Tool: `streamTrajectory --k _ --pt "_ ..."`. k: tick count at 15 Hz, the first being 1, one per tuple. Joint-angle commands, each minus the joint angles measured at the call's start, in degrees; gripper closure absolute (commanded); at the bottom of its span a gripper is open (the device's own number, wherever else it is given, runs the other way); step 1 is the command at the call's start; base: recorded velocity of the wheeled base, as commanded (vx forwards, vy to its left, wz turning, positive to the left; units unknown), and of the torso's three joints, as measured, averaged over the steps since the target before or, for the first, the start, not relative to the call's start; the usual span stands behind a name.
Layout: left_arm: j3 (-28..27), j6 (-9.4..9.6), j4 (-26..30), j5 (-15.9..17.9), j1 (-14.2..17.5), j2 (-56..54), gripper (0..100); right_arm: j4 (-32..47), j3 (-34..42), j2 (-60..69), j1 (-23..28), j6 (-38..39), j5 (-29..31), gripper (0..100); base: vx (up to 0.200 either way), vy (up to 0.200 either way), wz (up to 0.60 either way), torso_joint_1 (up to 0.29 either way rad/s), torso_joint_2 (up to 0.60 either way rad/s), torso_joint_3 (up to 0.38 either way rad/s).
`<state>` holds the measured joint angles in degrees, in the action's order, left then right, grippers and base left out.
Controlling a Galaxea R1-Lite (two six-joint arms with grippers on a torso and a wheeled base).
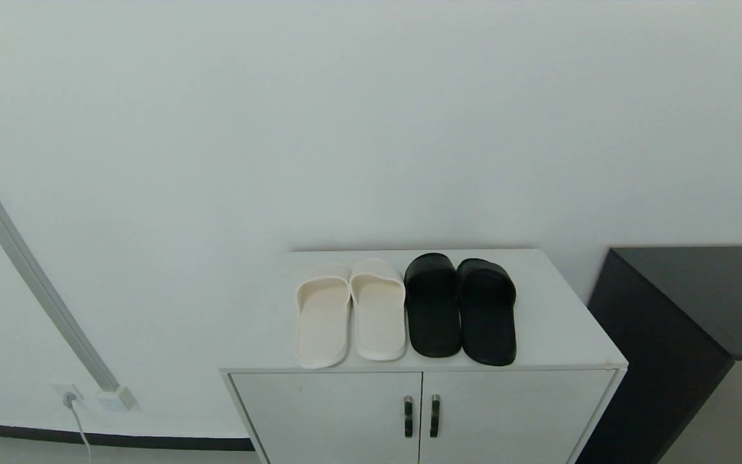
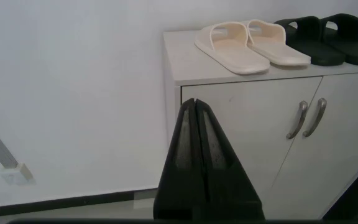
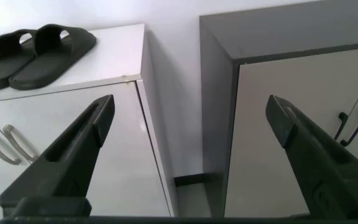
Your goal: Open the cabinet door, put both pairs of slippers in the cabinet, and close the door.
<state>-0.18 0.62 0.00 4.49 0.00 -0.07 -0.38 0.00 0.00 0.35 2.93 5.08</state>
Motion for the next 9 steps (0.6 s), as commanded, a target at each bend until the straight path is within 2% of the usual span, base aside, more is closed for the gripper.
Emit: streamTrajectory --k 1,4,5,6,8,9 --pt "0.01 -0.01 0.0 0.0 0.0 0.07 100 0.03 0.0 0.0 0.0 -0.29 -0.07 0 0.0 0.0 0.0 0.0 0.0 0.0" --pt "0.01 -0.01 0.0 0.0 0.0 0.07 100 -0.24 -0.18 0.0 0.0 -0.46 -0.25 0 0.0 0.0 0.0 0.0 0.0 0.0" --pt "0.09 -0.01 0.0 0.0 0.0 0.07 100 -3.84 -6.5 -1.58 -0.27 1.38 -0.43 0 0.0 0.0 0.0 0.0 0.0 0.0" --pt "0.01 -0.01 0.0 0.0 0.0 0.07 100 -1.38 -12.22 -7.38 -1.85 4.19 -0.34 0 0.0 0.0 0.0 0.0 0.0 0.0" --pt "0.01 -0.01 0.0 0.0 0.0 0.07 100 3.37 -13.27 -14.33 -4.04 2.52 -1.74 0 0.0 0.0 0.0 0.0 0.0 0.0" --pt "0.01 -0.01 0.0 0.0 0.0 0.07 100 3.1 -11.87 -17.14 -4.66 2.08 -3.77 0 0.0 0.0 0.0 0.0 0.0 0.0"
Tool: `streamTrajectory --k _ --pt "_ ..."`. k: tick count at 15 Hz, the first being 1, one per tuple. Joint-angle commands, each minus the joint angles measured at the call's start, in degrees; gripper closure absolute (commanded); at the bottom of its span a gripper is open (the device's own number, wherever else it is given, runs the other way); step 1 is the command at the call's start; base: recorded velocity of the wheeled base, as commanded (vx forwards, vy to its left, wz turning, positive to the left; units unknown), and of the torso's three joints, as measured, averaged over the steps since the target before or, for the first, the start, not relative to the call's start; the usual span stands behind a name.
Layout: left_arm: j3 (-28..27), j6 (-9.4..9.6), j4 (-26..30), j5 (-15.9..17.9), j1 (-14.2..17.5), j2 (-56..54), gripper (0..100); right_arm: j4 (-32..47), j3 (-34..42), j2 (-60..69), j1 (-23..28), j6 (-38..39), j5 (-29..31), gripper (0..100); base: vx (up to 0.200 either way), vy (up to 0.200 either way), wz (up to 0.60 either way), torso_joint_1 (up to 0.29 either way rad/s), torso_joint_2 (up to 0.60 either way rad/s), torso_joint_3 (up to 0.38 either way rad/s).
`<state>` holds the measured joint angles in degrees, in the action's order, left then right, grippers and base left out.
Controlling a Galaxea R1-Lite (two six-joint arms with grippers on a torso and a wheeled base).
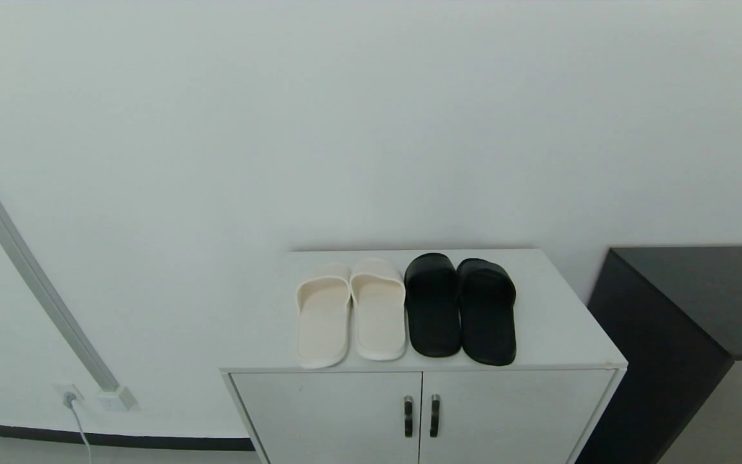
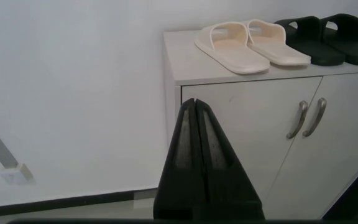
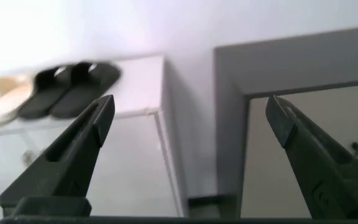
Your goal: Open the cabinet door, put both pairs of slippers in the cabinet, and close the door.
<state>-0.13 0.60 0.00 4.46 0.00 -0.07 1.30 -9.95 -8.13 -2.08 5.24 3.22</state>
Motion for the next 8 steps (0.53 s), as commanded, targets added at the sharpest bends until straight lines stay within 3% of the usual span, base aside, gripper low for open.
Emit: streamTrajectory --k 1,6,8 --pt "0.05 0.02 0.0 0.02 0.09 0.07 100 0.98 -1.3 -12.79 -2.31 -0.23 -3.13 0 0.0 0.0 0.0 0.0 0.0 0.0" --pt "-0.04 -0.16 0.0 0.02 0.0 0.07 100 -14.22 -1.39 -34.94 -4.86 0.21 -6.82 0 0.0 0.0 0.0 0.0 0.0 0.0" --pt "-0.04 -0.16 0.0 0.02 0.0 0.07 100 -23.28 -1.92 -45.13 -8.9 0.38 -6.12 0 0.0 0.0 0.0 0.0 0.0 0.0"
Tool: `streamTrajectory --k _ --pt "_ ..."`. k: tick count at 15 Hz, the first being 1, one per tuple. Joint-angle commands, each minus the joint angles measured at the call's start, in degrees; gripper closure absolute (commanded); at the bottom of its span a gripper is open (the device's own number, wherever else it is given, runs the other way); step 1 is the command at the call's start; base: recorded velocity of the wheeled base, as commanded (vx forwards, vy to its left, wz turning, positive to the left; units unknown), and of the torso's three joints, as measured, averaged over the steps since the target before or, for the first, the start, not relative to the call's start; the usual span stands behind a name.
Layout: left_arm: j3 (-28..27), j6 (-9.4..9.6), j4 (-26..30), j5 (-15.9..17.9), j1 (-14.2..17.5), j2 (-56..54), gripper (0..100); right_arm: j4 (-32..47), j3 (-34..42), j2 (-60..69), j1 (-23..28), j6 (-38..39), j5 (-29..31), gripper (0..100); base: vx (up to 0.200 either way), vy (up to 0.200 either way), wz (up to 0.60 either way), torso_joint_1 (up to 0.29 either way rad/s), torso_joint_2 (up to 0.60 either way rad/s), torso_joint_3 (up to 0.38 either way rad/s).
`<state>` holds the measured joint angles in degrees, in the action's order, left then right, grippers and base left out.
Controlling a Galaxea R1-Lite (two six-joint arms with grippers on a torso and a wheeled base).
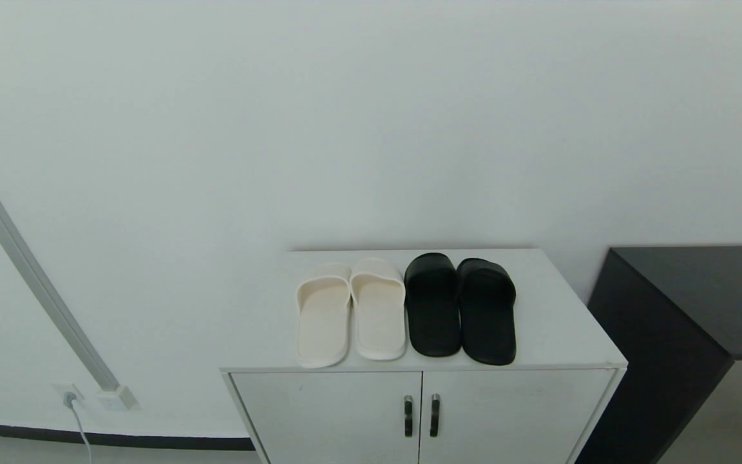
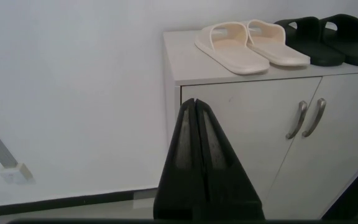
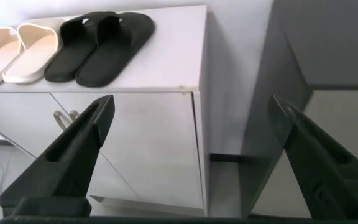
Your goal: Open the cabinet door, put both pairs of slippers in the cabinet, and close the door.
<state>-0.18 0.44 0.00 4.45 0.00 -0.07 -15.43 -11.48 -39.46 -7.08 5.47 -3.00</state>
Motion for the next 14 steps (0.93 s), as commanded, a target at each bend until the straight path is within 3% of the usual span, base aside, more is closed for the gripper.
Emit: streamTrajectory --k 1,6,11,14 --pt "0.01 0.0 0.0 -0.06 0.0 0.07 100 -10.14 -0.56 -17.49 -5.75 0.06 1.24 0 0.0 0.0 0.0 0.0 0.0 0.0" --pt "0.01 -0.26 0.0 -0.06 0.0 0.07 100 -19.46 -7.41 -32.26 -21.04 5.78 15.92 0 0.0 0.0 0.0 0.0 0.0 0.0" --pt "0.01 -0.35 0.0 -0.06 0.0 0.07 100 -19.55 -19.81 -45.88 -31.24 9.82 28.14 0 0.0 0.0 0.0 0.0 0.0 0.0" --pt "0.01 -0.26 0.0 -0.06 0.0 0.07 100 -19.64 -28.07 -54.05 -34.93 10.43 32.09 0 0.0 0.0 0.0 0.0 0.0 0.0"
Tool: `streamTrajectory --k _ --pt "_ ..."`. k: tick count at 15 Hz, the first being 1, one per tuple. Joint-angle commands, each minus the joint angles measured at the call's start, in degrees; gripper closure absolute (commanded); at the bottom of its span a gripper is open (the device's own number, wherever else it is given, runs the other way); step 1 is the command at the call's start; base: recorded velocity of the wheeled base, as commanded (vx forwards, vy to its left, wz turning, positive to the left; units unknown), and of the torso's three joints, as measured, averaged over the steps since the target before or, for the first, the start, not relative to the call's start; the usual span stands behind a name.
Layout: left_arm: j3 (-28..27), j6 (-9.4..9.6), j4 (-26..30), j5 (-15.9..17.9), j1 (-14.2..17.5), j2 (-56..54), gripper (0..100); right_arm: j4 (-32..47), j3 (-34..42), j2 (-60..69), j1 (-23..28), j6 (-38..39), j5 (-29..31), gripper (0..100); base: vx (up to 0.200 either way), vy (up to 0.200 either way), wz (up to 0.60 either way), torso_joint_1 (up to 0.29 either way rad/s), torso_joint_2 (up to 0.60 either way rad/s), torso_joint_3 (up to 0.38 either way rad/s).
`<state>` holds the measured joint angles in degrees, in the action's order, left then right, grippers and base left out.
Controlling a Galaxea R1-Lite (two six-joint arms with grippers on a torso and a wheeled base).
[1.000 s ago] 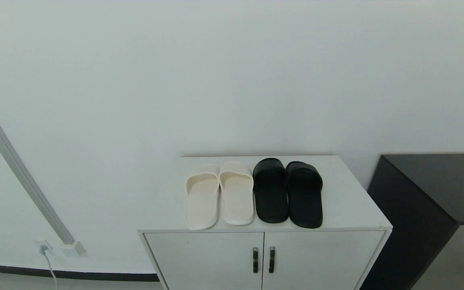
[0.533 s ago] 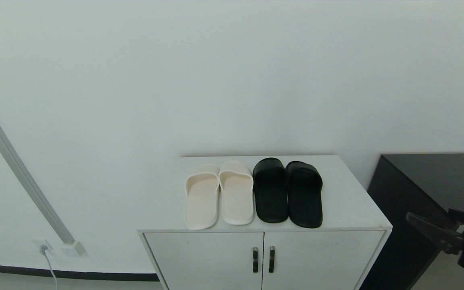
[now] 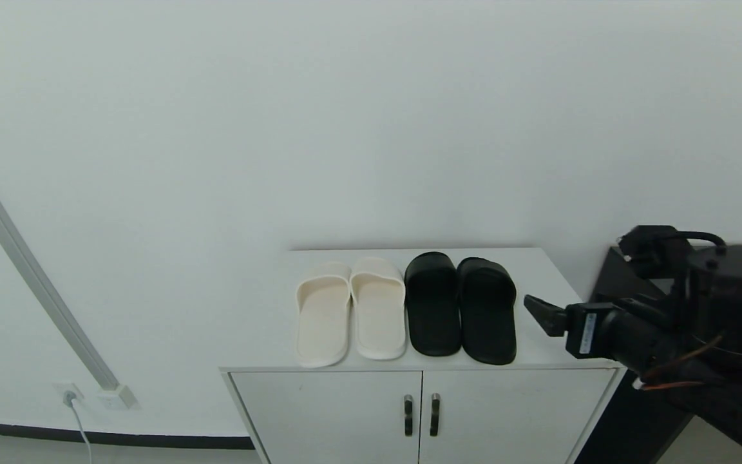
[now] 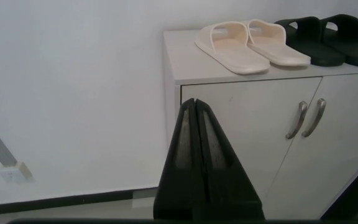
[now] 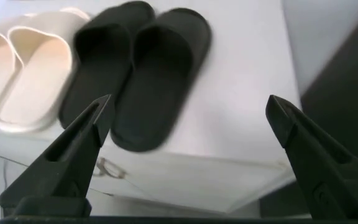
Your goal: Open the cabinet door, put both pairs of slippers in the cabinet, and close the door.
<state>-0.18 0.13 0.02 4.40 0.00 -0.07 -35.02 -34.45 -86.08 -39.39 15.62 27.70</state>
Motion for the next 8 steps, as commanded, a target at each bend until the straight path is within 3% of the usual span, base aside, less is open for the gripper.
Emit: streamTrajectory --k 1,8 --pt "0.01 -0.05 -0.02 -0.01 0.0 0.07 100 -0.04 -7.56 -9.99 -3.15 0.29 2.89 0 0.0 0.0 0.0 0.0 0.0 0.0" --pt "0.01 -0.05 -0.02 -0.01 0.0 0.07 100 -0.04 -22.85 -24.66 -6.32 0.03 10.45 0 0.0 0.0 0.0 0.0 0.0 0.0"
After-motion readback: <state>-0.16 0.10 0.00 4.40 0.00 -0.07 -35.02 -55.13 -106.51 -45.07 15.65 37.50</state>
